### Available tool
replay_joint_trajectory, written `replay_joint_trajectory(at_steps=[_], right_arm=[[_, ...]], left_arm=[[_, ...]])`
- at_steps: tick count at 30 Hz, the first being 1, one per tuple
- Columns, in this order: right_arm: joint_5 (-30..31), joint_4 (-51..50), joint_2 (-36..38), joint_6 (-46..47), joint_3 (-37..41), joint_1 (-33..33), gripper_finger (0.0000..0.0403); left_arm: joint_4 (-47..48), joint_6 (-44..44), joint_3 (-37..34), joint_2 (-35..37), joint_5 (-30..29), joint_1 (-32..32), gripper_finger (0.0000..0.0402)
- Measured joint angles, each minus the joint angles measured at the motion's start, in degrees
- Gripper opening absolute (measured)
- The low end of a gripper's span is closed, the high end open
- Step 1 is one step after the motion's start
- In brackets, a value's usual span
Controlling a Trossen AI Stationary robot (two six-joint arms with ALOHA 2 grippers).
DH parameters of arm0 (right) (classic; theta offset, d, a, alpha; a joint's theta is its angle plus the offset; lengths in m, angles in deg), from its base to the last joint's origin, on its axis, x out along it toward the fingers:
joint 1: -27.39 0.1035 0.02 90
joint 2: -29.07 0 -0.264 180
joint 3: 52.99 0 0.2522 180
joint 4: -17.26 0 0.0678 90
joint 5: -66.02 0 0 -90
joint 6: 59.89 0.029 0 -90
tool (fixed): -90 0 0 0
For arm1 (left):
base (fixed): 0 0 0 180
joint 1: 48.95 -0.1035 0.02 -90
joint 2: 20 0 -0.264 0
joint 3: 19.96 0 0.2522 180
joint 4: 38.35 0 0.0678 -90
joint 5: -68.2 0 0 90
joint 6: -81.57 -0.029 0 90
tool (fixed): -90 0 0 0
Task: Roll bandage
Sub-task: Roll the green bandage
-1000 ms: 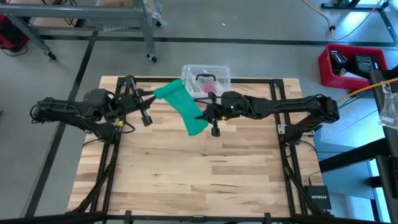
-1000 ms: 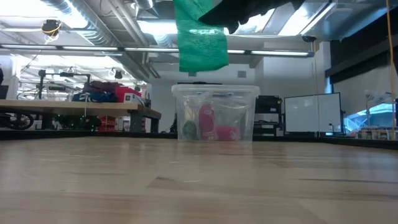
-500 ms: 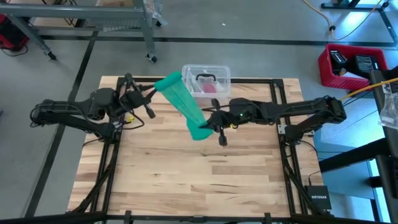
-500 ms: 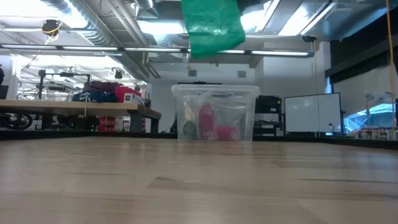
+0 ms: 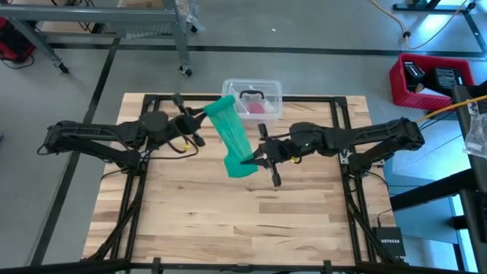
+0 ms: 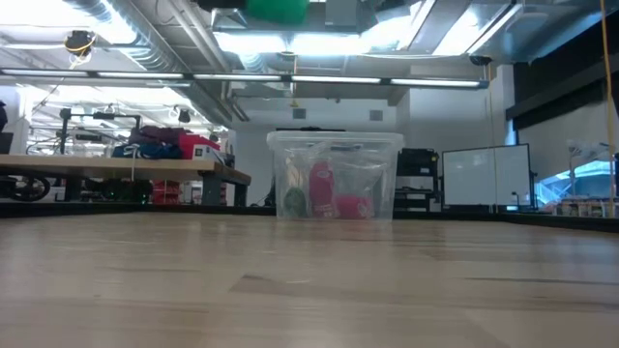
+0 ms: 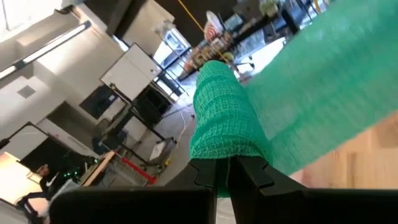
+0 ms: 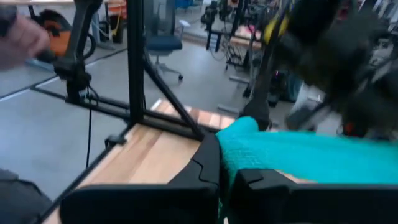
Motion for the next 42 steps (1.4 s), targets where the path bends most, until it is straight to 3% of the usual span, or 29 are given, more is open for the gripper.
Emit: replay_joint_trajectory(at_steps=[12, 18, 33, 42], right_arm=[[7.8, -2.4, -0.1, -1.9, -10.8, -0.4, 0.0003], [10.3, -3.3, -0.1, -2.6, -14.5, -4.3, 0.0003], [4.8, -4.9, -0.8, 7.8, -15.9, -18.5, 0.0003], [3.0, -10.0, -5.7, 8.2, -16.1, -23.2, 0.0003]], left_arm=[[0.1, 0.3, 0.0, -9.9, -0.1, 2.4, 0.0013], [1.3, -0.4, 0.1, -12.7, 1.8, 5.5, 0.0013], [1.2, -2.4, 0.1, -13.1, 13.0, 11.7, 0.0013], [-1.9, -7.0, -0.1, -12.3, 13.4, 16.9, 0.0013]])
